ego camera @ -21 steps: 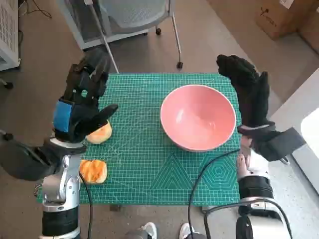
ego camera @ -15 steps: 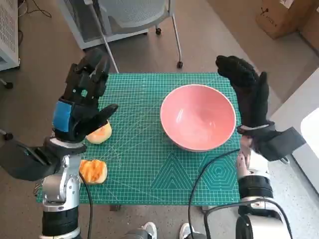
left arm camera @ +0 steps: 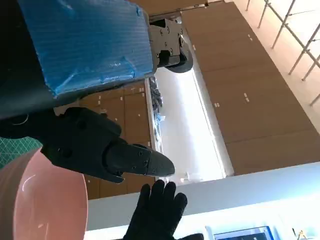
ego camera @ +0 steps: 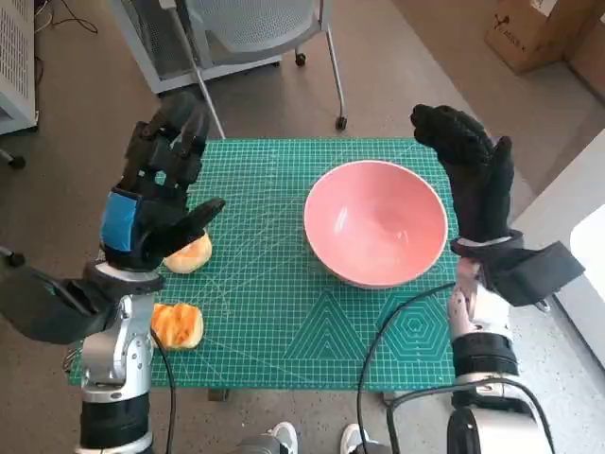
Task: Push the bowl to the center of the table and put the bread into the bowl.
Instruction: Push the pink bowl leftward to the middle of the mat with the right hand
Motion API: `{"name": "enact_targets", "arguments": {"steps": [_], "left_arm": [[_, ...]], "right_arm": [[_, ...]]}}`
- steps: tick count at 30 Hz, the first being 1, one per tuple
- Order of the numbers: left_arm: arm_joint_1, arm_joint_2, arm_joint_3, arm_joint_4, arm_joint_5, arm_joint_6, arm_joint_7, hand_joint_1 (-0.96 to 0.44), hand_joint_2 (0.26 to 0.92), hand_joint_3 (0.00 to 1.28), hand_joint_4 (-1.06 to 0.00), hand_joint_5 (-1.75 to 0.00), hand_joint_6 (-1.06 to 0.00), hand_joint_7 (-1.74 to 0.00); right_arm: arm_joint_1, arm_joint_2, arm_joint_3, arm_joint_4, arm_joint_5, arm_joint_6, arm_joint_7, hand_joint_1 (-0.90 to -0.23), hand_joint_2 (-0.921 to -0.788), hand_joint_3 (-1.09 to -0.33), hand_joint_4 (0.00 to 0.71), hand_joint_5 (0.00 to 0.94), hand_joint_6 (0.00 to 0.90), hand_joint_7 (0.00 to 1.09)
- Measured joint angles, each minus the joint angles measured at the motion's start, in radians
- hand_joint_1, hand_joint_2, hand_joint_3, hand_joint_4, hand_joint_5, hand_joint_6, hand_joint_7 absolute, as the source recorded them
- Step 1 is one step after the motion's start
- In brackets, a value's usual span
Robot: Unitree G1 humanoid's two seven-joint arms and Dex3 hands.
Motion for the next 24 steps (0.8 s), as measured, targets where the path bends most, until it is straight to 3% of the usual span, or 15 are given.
{"name": "enact_targets", "arguments": {"steps": [9,15,18,24], "left_arm": [[0.006,-0.002,-0.004,-0.003,-0.001,0.007,0.002,-0.48,0.921,0.15,-0.07,0.00,0.00,-0.55],[0.013,-0.003,-0.003,-0.007,-0.004,0.008,0.005,-0.48,0.919,0.15,-0.07,0.00,0.00,-0.55],[0.017,-0.003,-0.003,-0.009,-0.004,0.008,0.006,-0.49,0.919,0.15,-0.07,0.00,0.00,-0.55],[0.032,-0.003,-0.002,-0.017,0.000,0.005,0.014,-0.50,0.920,0.15,-0.07,0.00,0.00,-0.56]], "right_arm": [[-0.001,-0.008,-0.008,0.011,0.000,-0.002,0.008,-0.512,-0.921,-0.669,0.314,0.000,0.433,0.00],[-0.018,-0.058,-0.037,0.108,-0.003,-0.012,0.007,-0.481,-0.921,-0.700,0.288,0.000,0.415,0.00],[-0.038,-0.097,-0.050,0.189,-0.023,-0.014,-0.034,-0.468,-0.921,-0.725,0.274,0.000,0.412,0.00],[-0.063,-0.158,-0.058,0.325,-0.094,0.046,-0.210,-0.495,-0.921,-0.752,0.268,0.000,0.408,0.00]]}}
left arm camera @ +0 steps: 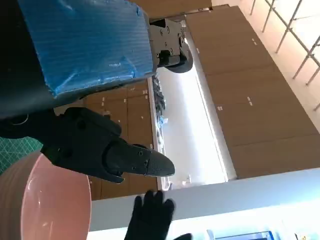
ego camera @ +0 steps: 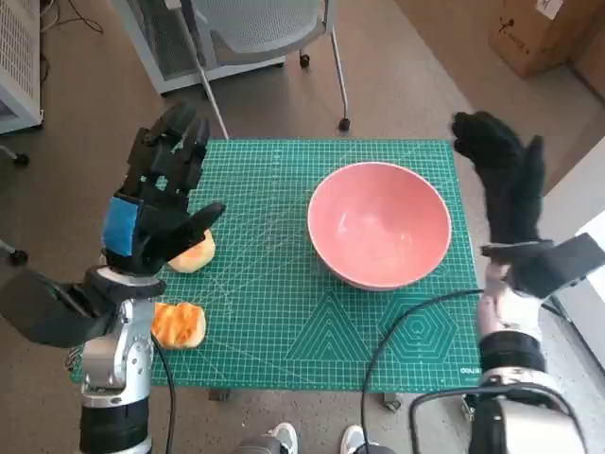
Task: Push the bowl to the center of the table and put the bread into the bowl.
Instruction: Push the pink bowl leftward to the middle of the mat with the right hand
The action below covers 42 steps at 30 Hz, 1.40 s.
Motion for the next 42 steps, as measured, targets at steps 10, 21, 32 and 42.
{"name": "enact_targets", "arguments": {"steps": [10,21,32,42], "left_arm": [[0.006,0.000,-0.001,-0.003,0.015,-0.010,0.010,-0.50,0.920,0.14,-0.08,0.00,0.00,-0.56],[0.022,0.006,0.005,-0.010,0.026,-0.017,0.008,-0.51,0.921,0.14,-0.08,-0.01,0.00,-0.56],[0.050,0.017,0.020,-0.030,0.027,-0.017,0.007,-0.52,0.921,0.14,-0.08,0.00,0.00,-0.55],[0.089,0.021,0.028,-0.073,0.028,-0.016,0.009,-0.53,0.921,0.15,-0.08,0.00,0.00,-0.55]], "right_arm": [[0.000,0.027,-0.026,0.077,-0.023,0.189,-0.129,-0.477,-0.921,-0.758,0.248,0.010,0.422,0.01],[0.010,0.116,-0.039,0.092,-0.026,0.283,-0.132,-0.536,-0.921,-0.751,0.264,0.011,0.460,0.02],[0.006,0.208,-0.028,0.091,-0.036,0.328,-0.133,-0.514,-0.921,-0.779,0.266,0.007,0.467,0.03],[-0.029,0.263,-0.015,0.090,-0.058,0.351,-0.125,-0.527,-0.921,-0.760,0.287,0.014,0.481,0.04]]}}
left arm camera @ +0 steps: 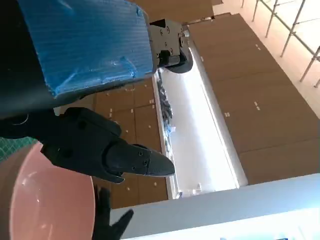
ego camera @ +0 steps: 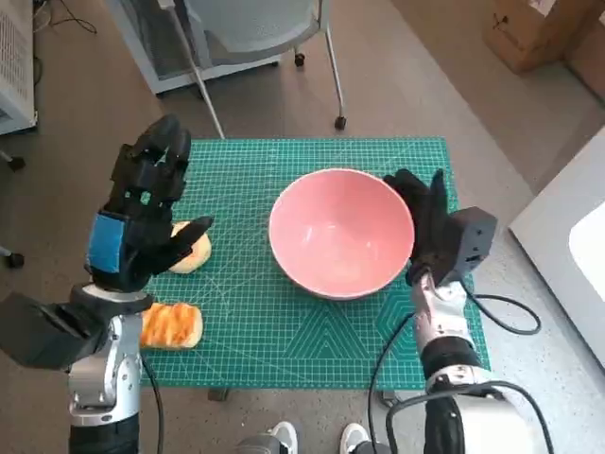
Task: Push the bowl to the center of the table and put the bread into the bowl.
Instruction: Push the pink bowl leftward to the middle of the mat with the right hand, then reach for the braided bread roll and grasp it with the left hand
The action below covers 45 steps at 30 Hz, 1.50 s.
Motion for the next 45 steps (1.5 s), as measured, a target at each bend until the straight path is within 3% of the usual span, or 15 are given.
{"name": "enact_targets", "arguments": {"steps": [10,18,27,37,45], "left_arm": [[0.034,0.006,0.019,-0.043,0.000,0.021,0.014,-0.52,0.921,0.15,-0.08,0.00,0.00,-0.53],[0.049,0.011,0.026,-0.075,0.001,0.038,0.032,-0.51,0.921,0.15,-0.08,0.00,0.00,-0.53],[0.068,0.018,0.037,-0.107,0.000,0.059,0.049,-0.51,0.921,0.16,-0.08,0.00,0.00,-0.53],[0.069,0.020,0.045,-0.114,-0.001,0.074,0.058,-0.50,0.921,0.16,-0.09,0.00,0.00,-0.57],[0.069,0.029,0.061,-0.136,-0.001,0.077,0.062,-0.52,0.921,0.15,-0.09,-0.01,0.00,-0.58]], "right_arm": [[-0.047,0.021,0.006,0.003,-0.009,0.019,0.000,-0.543,-0.921,-0.741,0.299,0.013,0.488,0.04],[-0.052,0.041,0.011,0.010,-0.024,0.028,-0.001,-0.551,-0.921,-0.727,0.314,0.016,0.494,0.04],[-0.065,0.022,0.006,0.004,-0.026,0.020,0.016,-0.531,-0.921,-0.750,0.309,0.008,0.481,0.03],[-0.105,-0.043,0.002,-0.048,-0.020,-0.124,0.077,-0.548,-0.921,-0.726,0.270,0.000,0.439,0.01],[-0.112,-0.093,-0.013,-0.103,0.003,-0.314,0.141,-0.511,-0.921,-0.719,0.251,0.002,0.429,0.00]]}}
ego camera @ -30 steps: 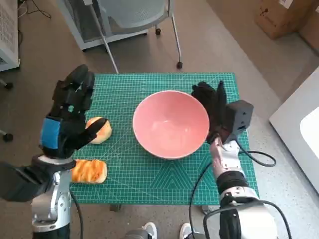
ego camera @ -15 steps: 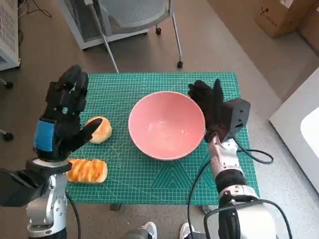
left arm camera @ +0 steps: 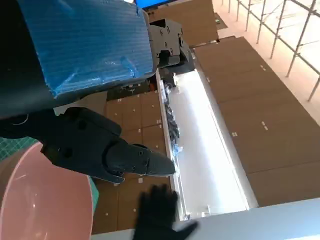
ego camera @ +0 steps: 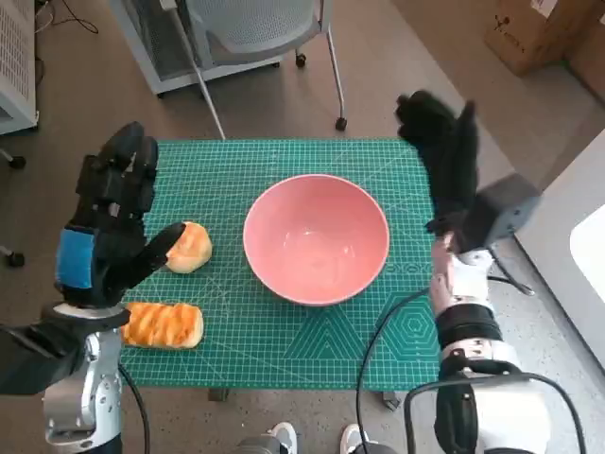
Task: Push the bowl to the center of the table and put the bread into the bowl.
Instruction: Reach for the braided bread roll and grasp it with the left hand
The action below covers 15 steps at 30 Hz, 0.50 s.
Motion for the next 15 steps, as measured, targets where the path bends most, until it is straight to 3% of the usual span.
{"name": "enact_targets", "arguments": {"steps": [4,9,15], "left_arm": [[0.007,0.014,0.014,-0.017,0.000,-0.001,-0.010,-0.54,0.920,0.15,-0.09,-0.01,0.00,-0.59],[0.048,0.054,0.053,-0.023,0.017,-0.037,-0.038,-0.53,0.920,0.15,-0.11,-0.02,0.00,-0.60],[0.109,0.112,0.107,-0.016,0.108,-0.126,-0.045,-0.50,0.913,0.13,-0.14,-0.03,0.00,-0.62]], "right_arm": [[0.001,-0.011,0.001,-0.036,0.003,-0.089,0.030,-0.495,-0.921,-0.717,0.256,0.004,0.427,0.00],[0.007,-0.020,0.001,-0.084,0.044,-0.161,0.113,-0.505,-0.921,-0.693,0.257,0.003,0.429,0.00],[0.029,-0.026,0.009,-0.122,0.097,-0.170,0.238,-0.526,-0.921,-0.660,0.292,0.015,0.450,0.01]]}}
